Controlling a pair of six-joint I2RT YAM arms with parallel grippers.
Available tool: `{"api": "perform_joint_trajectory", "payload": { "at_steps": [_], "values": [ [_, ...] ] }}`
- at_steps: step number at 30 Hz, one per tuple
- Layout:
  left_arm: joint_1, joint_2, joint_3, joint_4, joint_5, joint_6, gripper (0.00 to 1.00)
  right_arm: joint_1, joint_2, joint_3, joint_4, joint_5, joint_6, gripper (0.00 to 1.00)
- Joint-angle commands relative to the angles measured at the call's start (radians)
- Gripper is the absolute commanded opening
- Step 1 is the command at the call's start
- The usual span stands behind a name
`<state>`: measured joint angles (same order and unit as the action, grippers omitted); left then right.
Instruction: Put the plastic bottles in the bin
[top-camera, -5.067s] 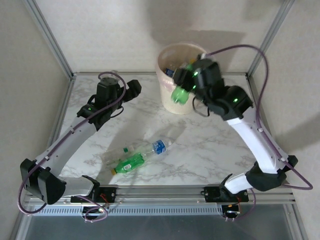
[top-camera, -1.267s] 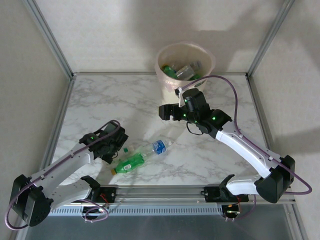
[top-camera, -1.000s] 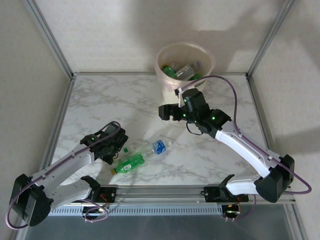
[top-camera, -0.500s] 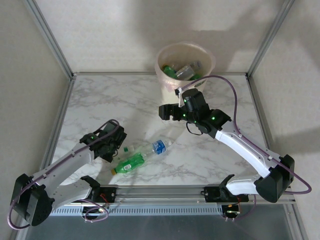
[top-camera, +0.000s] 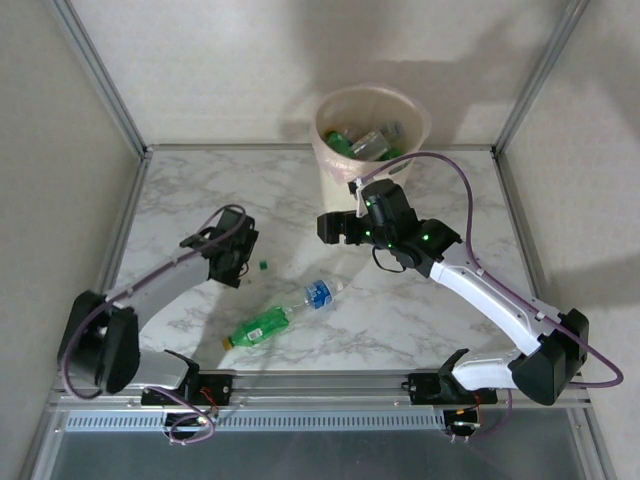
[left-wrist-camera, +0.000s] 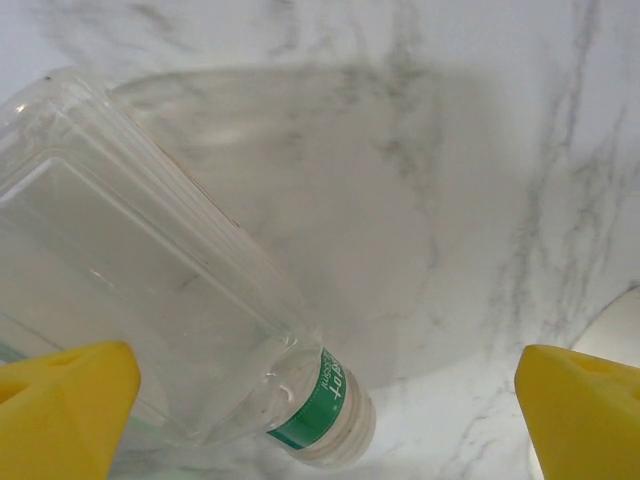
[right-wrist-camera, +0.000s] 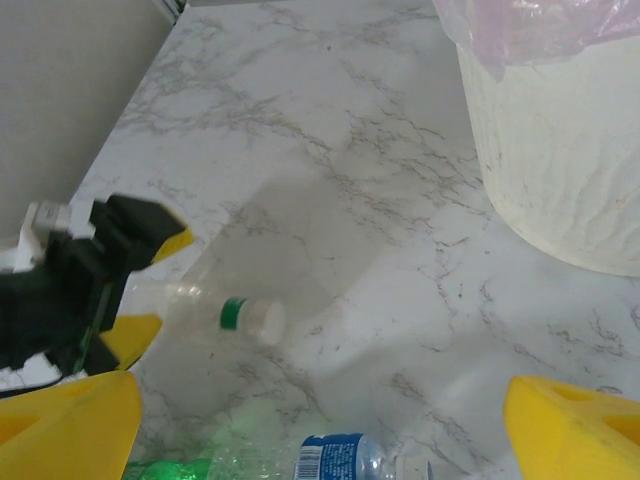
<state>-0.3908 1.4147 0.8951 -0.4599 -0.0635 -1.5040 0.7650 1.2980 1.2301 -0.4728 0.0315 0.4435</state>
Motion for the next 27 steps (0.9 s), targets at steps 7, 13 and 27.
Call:
{"api": "perform_joint_trajectory", "payload": {
  "at_steps": [7,13,27],
  "values": [
    [0.020,0.011,0.183,-0.135,-0.062,0.087,1.00,0.028,-0.030,-0.014,-0.028,0.032,0.040,0.94],
    [0.031,-0.075,0.118,-0.187,0.025,0.064,1.00,0.036,-0.051,-0.029,-0.031,0.060,0.053,0.94],
    [0.030,0.028,0.026,-0.076,0.100,-0.006,0.98,0.039,-0.094,-0.040,-0.044,0.102,0.069,0.93]
  ]
}}
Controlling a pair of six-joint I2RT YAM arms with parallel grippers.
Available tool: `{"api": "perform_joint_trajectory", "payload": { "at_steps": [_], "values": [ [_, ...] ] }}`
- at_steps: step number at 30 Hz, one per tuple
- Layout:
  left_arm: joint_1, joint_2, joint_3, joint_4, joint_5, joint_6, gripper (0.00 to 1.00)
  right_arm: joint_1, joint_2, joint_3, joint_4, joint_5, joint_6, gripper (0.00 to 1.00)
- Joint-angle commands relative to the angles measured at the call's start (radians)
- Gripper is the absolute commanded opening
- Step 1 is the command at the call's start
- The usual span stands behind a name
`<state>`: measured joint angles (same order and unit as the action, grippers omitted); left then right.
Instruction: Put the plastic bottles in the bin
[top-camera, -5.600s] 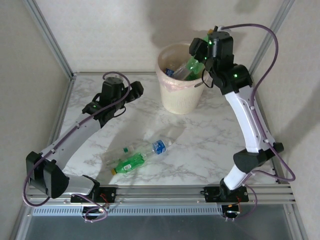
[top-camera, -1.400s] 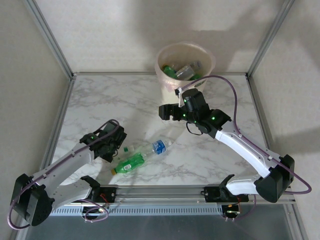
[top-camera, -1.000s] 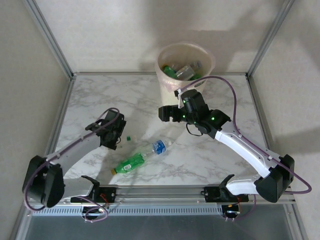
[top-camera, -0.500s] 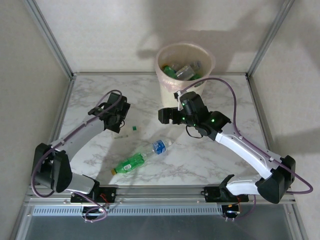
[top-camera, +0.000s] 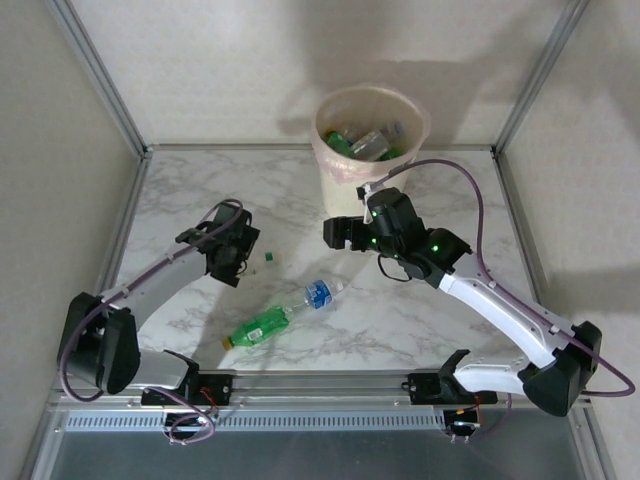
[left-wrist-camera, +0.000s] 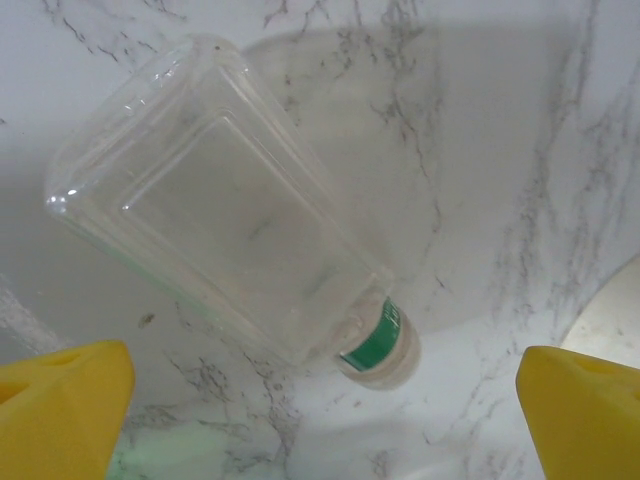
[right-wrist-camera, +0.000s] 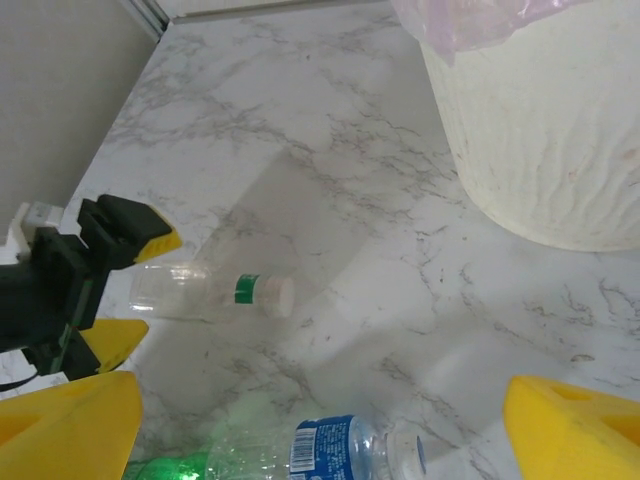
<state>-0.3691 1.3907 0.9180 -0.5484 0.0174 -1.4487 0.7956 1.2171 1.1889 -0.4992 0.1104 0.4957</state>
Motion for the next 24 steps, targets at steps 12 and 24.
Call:
{"api": "perform_joint_trajectory", "payload": {
  "at_steps": [12,24],
  "values": [
    [0.042,0.263,0.110,0.064,-0.012,-0.012,0.93,0.011,-0.003,0.012,-0.028,0.040,0.023,0.93],
    [0.083,0.344,0.150,0.043,-0.025,0.053,0.89,0.010,0.007,0.016,-0.038,0.071,0.031,0.92]
  ]
}}
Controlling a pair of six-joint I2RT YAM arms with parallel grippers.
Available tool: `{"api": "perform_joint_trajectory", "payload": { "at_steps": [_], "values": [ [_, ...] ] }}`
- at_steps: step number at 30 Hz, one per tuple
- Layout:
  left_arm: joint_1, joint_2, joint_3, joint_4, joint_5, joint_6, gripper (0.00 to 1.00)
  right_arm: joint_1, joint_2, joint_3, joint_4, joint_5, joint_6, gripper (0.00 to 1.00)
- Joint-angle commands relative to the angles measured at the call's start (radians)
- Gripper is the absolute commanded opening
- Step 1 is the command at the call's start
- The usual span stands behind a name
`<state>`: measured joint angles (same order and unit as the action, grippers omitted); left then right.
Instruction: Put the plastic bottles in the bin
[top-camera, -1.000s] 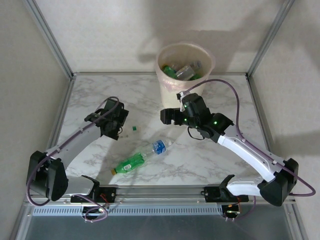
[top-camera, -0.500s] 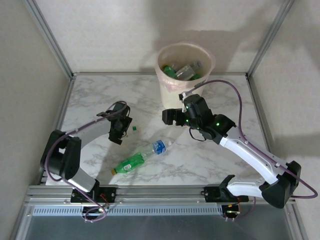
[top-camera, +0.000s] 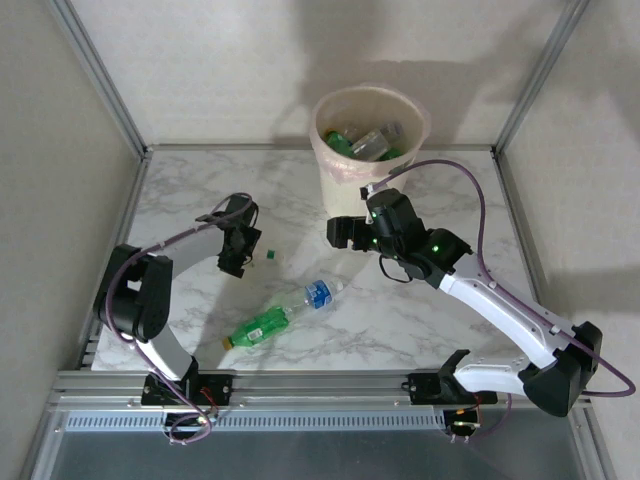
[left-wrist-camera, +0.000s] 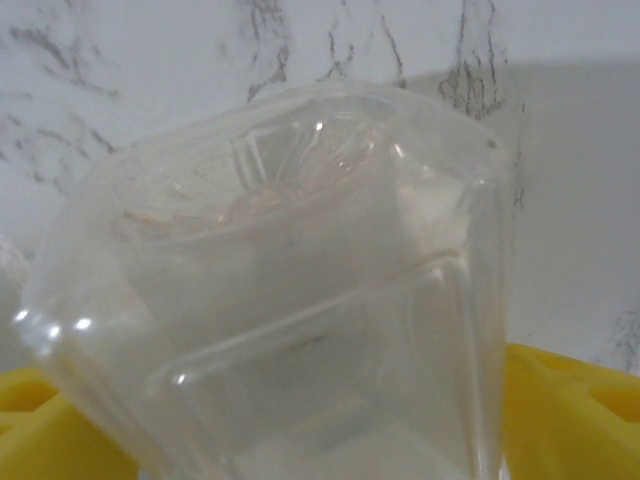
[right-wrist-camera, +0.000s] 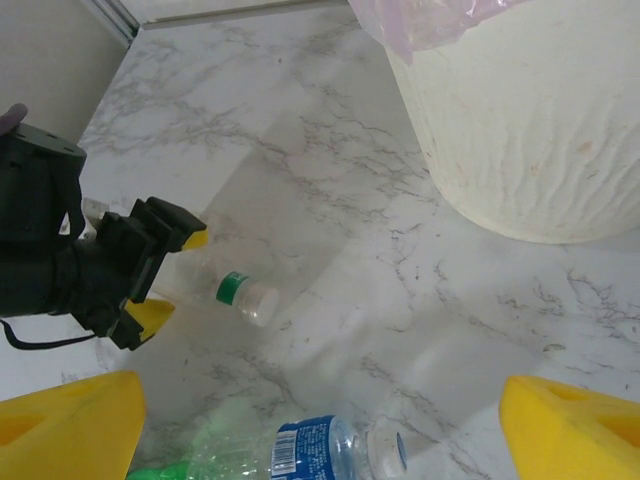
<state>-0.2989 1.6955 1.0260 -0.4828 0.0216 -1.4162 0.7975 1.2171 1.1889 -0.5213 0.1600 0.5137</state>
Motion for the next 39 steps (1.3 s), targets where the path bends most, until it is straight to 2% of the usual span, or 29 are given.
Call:
{"api": "perform_joint_trajectory", "payload": {
  "at_steps": [1,4,8,13,18,23,30,36,39],
  "values": [
    [0.015,0.052,0.052,-0.023,-0.030,0.032,0.91,0.009,0.012,0.020,-0.016,0.021,0.014,0.92],
    [0.024,0.092,0.083,-0.028,-0.032,0.060,0.90,0.011,0.013,0.021,-0.015,0.021,0.018,0.92],
    [0.036,0.105,0.089,-0.014,-0.044,0.076,0.80,0.012,0.012,0.030,-0.020,0.027,0.020,0.91],
    [0.035,0.098,0.106,-0.031,-0.069,0.101,0.75,0.013,0.012,0.041,-0.033,0.033,0.017,0.89],
    [0.037,0.081,0.120,-0.041,-0.071,0.124,0.68,0.014,-0.025,0.027,-0.040,0.137,0.062,0.88],
    [0.039,0.056,0.103,-0.028,-0.077,0.134,0.57,0.014,-0.059,0.036,-0.045,0.203,0.087,0.87],
    [0.039,0.024,0.122,-0.055,-0.078,0.159,0.55,0.015,-0.095,0.030,-0.062,0.233,0.124,0.87],
    [0.037,-0.112,0.187,-0.005,-0.067,0.190,0.56,0.015,-0.125,0.022,-0.080,0.245,0.159,0.87],
    [0.031,-0.155,0.277,0.016,-0.049,0.212,0.57,0.015,-0.124,0.021,-0.096,0.236,0.171,0.86]
  ]
}}
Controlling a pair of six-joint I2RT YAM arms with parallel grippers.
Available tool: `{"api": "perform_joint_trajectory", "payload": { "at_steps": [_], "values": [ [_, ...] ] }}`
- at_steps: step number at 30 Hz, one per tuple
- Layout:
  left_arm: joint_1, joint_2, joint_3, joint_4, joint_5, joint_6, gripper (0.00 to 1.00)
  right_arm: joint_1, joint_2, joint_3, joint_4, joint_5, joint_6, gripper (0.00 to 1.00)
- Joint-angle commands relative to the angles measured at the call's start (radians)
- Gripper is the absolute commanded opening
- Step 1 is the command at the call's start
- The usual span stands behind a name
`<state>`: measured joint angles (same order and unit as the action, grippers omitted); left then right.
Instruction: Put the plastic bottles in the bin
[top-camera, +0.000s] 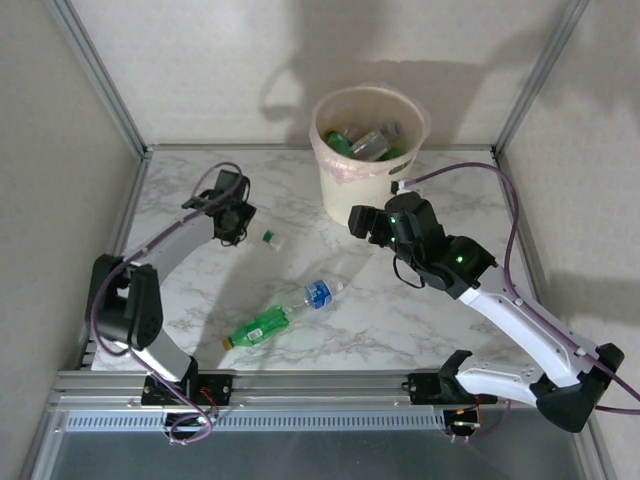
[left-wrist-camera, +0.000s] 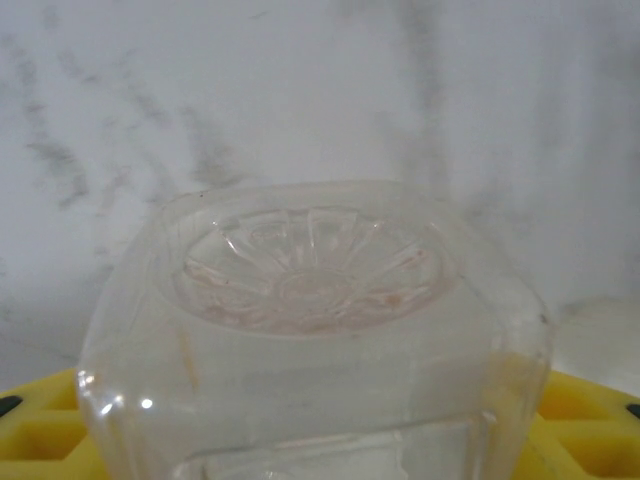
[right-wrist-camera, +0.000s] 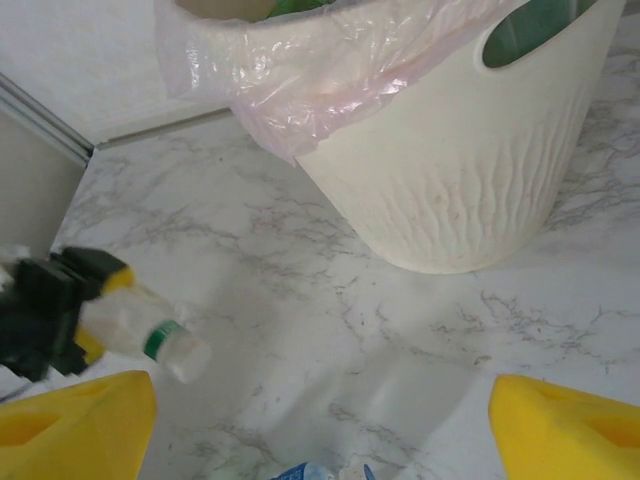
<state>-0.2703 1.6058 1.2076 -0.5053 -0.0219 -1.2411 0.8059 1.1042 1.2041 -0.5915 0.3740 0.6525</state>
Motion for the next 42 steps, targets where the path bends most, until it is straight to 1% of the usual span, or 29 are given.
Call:
{"api": "perform_joint_trajectory", "payload": {
  "at_steps": [1,5,9,11,14,17,22,25,28,29,31,36,39,42],
  "values": [
    [0.002,-0.065,0.146,0.044,0.000,0.060,0.57,0.006,-0.015,-0.005,-0.027,0.019,0.040,0.86],
    [-0.002,-0.027,0.393,0.014,0.019,0.133,0.57,0.007,-0.023,-0.044,-0.015,-0.011,0.074,0.85],
    [-0.019,0.023,0.596,0.049,0.046,0.166,0.58,0.006,-0.010,-0.050,-0.015,-0.048,0.083,0.85],
    [-0.039,0.068,0.696,0.067,0.061,0.180,0.58,0.007,0.001,-0.051,-0.024,-0.064,0.088,0.85],
    [-0.078,0.136,0.801,0.127,0.120,0.188,0.57,0.019,0.001,-0.072,-0.024,-0.074,0.103,0.84],
    [-0.133,0.205,0.896,0.183,0.122,0.207,0.57,0.031,-0.007,-0.092,-0.013,-0.075,0.120,0.84],
    [-0.195,0.379,1.114,0.218,0.089,0.223,0.57,0.037,0.000,-0.082,-0.016,-0.075,0.119,0.84],
    [-0.211,0.501,1.239,0.218,0.095,0.215,0.58,0.037,-0.001,-0.075,-0.026,-0.070,0.116,0.84],
    [-0.213,0.592,1.306,0.238,0.112,0.185,0.58,0.037,-0.012,-0.084,-0.026,-0.073,0.121,0.84],
    [-0.213,0.610,1.310,0.252,0.109,0.178,0.60,0.038,-0.012,-0.085,-0.025,-0.077,0.122,0.84],
    [-0.216,0.638,1.310,0.300,0.111,0.173,0.68,0.039,-0.012,-0.080,-0.032,-0.084,0.125,0.84],
    [-0.225,0.661,1.310,0.369,0.113,0.187,0.99,0.041,-0.003,-0.053,-0.061,-0.086,0.108,0.85],
    [-0.225,0.653,1.310,0.373,0.104,0.202,1.00,0.042,-0.001,-0.043,-0.068,-0.078,0.096,0.85],
    [-0.226,0.624,1.310,0.349,0.084,0.244,1.00,0.042,0.020,-0.026,-0.067,-0.076,0.082,0.86]
  ]
}}
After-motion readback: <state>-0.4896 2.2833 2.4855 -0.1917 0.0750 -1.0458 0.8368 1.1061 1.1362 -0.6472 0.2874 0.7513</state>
